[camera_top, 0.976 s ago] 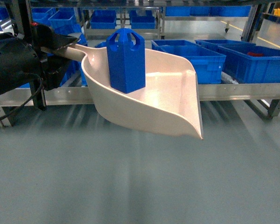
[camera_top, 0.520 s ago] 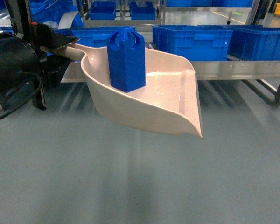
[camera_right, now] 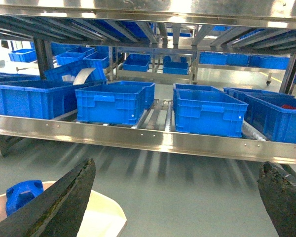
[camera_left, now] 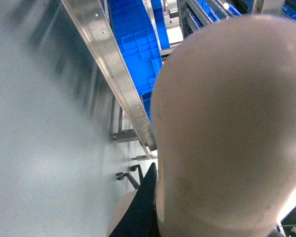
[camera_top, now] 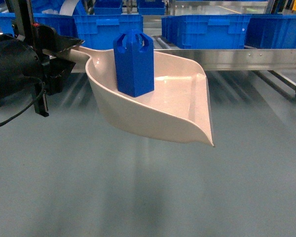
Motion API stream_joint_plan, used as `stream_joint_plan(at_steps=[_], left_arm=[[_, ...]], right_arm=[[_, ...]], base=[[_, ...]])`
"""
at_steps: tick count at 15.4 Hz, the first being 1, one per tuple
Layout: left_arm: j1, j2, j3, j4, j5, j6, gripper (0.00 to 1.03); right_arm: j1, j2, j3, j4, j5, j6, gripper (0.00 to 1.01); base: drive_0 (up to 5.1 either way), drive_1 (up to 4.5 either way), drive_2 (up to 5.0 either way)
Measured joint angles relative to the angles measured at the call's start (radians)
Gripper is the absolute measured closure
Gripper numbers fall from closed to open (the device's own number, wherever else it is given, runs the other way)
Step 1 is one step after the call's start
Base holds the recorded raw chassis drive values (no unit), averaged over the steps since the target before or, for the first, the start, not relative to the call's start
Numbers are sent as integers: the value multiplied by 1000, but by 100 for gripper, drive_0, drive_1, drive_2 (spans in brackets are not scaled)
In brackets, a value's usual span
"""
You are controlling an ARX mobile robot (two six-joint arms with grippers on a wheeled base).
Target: Place part in tray to right shelf
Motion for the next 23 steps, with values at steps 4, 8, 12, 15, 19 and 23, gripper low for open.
stream_joint_plan(at_steps=[4,8,12,15,19,23], left_arm=[[0,0,0,5,2,0,87],[-3,0,0,-3,4,0,87],[-3,0,0,-1,1,0,87],[-4,0,0,2,7,-1,87],[7,0,0,2,-5,0,87],[-1,0,0,0,3,1,87]], right_arm=[[2,-1,0,6,-2,0,3],[0,0,0,3,4,0,3],[0,-1,0,-1,5,0,3],[0,-1,0,5,4,0,3],[0,-1,0,5,0,0,3],[0,0,0,0,2,0,3]], base=[[139,103,-253],[136,323,-443],[52,451,-348],[136,537,-266],[-21,379,-422],[-6,388,-400]])
